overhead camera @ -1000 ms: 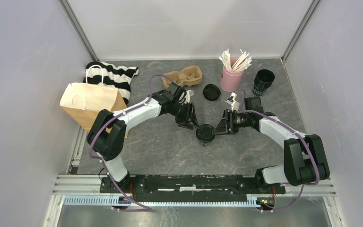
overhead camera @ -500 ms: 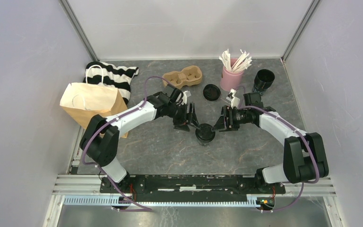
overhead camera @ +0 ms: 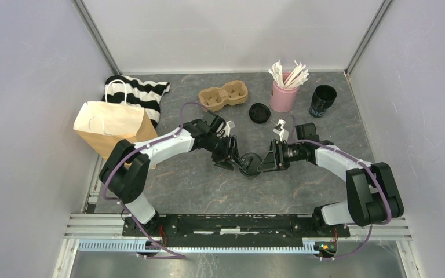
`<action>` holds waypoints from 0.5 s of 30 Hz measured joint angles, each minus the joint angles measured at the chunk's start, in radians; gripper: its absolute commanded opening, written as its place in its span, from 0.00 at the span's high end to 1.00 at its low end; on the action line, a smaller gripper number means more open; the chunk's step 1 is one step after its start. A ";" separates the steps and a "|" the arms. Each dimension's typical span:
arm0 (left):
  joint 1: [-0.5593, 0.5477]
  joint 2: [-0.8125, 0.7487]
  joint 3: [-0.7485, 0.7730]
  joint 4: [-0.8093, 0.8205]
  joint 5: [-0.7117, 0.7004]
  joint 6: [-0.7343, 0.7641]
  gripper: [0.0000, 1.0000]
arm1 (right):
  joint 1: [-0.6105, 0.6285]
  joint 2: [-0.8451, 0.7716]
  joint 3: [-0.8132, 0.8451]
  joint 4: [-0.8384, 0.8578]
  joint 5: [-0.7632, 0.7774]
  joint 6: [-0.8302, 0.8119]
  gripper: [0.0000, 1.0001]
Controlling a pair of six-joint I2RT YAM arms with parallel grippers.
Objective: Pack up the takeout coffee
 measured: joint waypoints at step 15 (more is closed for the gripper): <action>0.012 0.021 0.114 -0.041 -0.016 0.040 0.25 | -0.006 0.029 0.076 0.005 -0.019 -0.003 0.27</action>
